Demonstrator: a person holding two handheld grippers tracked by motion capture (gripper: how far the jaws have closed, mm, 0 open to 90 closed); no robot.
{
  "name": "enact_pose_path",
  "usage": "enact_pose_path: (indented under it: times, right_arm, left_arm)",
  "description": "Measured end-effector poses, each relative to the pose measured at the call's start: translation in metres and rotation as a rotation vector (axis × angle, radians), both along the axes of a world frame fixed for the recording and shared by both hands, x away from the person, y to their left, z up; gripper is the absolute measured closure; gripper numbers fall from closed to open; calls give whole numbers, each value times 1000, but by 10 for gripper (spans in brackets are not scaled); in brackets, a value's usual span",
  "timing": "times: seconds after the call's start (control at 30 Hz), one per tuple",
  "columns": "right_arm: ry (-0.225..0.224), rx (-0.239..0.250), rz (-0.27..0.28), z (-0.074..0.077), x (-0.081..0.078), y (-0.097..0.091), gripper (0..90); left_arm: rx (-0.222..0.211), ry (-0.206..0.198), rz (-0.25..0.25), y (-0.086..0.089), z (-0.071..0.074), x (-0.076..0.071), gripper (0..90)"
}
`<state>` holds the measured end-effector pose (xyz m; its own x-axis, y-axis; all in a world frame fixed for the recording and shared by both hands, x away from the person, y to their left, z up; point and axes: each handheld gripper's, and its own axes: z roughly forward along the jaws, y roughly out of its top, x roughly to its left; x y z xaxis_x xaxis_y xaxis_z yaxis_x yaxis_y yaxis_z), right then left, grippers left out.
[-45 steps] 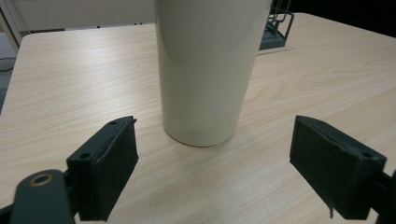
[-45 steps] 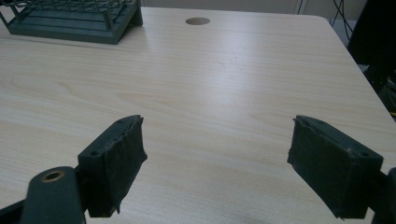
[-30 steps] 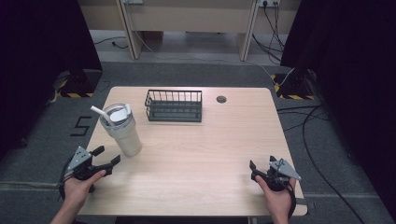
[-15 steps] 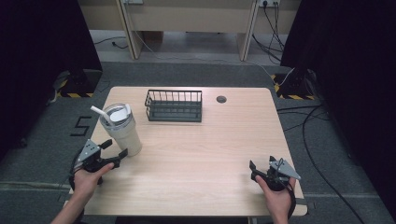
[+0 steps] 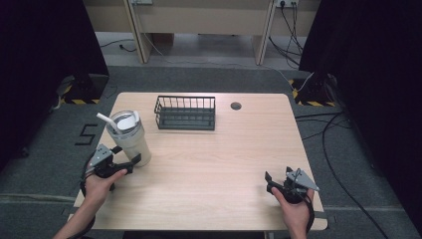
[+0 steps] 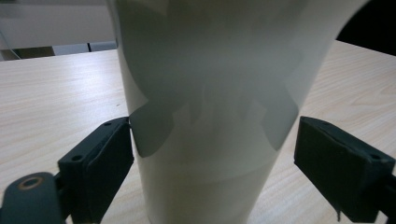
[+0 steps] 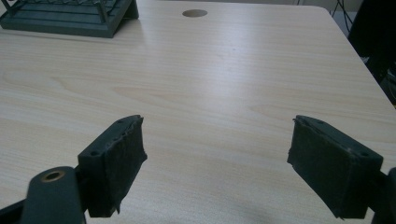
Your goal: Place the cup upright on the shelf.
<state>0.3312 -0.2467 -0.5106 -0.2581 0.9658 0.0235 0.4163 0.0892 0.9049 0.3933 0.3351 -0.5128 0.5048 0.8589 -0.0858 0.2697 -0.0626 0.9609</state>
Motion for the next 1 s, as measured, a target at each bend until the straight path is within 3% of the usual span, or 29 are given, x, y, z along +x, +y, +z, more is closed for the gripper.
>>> enact_pose_path:
  times: [0.43, 0.53, 0.8, 1.0]
  right_arm:
    - [16, -4, 4, -2, 1, 0, 183]
    - [21, -9, 6, -3, 1, 0, 183]
    - [33, -8, 8, -4, 2, -1, 184]
    - [45, -7, 9, -5, 3, 0, 185]
  left_arm:
    - [-17, -2, 3, -9, -3, 15, 35]
    - [-50, -14, 0, -8, -4, 18, 45]
    - [-46, -49, -6, -7, -6, 19, 91]
    - [-15, -67, -1, -8, -4, 18, 100]
